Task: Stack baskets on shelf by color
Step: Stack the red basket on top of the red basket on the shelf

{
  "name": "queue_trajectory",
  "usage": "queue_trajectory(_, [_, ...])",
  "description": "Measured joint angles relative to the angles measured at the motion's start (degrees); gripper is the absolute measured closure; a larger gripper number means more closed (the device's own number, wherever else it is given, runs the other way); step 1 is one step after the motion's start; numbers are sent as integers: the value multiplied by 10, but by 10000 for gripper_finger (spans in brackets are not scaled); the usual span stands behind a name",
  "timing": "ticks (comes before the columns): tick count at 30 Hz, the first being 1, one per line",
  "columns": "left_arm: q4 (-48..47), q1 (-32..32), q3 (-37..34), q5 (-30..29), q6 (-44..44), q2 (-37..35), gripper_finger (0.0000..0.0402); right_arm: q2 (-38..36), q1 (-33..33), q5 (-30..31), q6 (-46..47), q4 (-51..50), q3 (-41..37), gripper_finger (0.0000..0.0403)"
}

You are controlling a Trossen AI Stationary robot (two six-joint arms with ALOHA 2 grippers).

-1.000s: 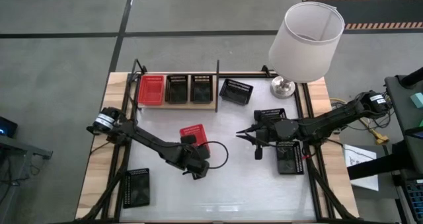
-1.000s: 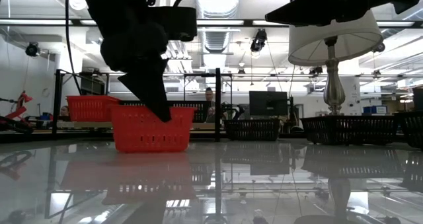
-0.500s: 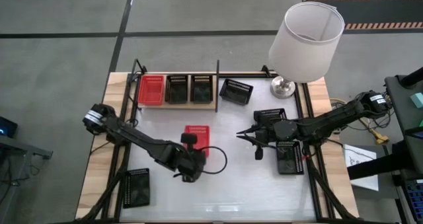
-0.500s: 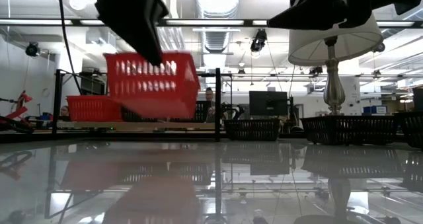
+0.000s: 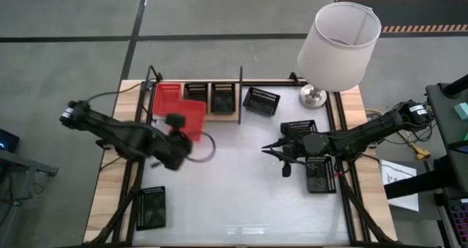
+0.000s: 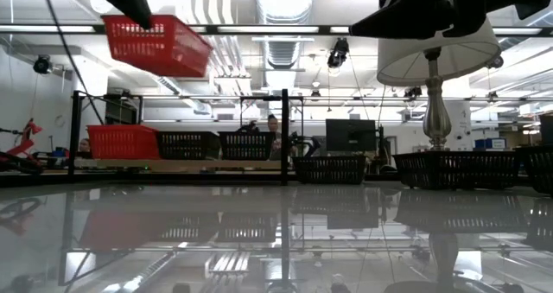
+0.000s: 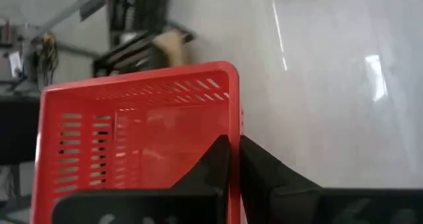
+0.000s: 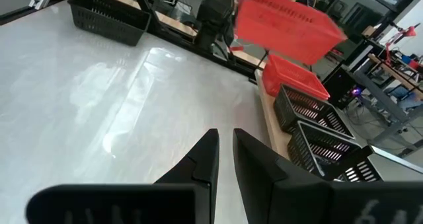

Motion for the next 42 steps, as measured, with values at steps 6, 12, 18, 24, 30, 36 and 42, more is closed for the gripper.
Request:
queue_trajectory(6, [-1, 83, -61, -2, 55, -118, 401, 0, 0, 0, 0, 0, 0, 364])
queue_trajectory(12, [30, 180, -132, 3, 143, -203, 401, 0, 0, 0, 0, 0, 0, 364])
queue_trajectory(18, [42, 266, -178, 32, 207, -245, 401, 0, 0, 0, -3, 0, 0, 364])
queue_trajectory(24, [46, 325, -206, 37, 253, -240, 401, 0, 0, 0, -3, 0, 0, 364])
queue_trajectory(30, [80, 362, -207, 47, 317, -203, 401, 0, 0, 0, -2, 0, 0, 364])
queue_trajectory(36, [86, 412, -207, 51, 353, -169, 401, 0, 0, 0, -2, 0, 0, 364])
queue_trajectory(42, [87, 462, -208, 103, 372, -148, 402, 0, 0, 0, -2, -1, 0, 364])
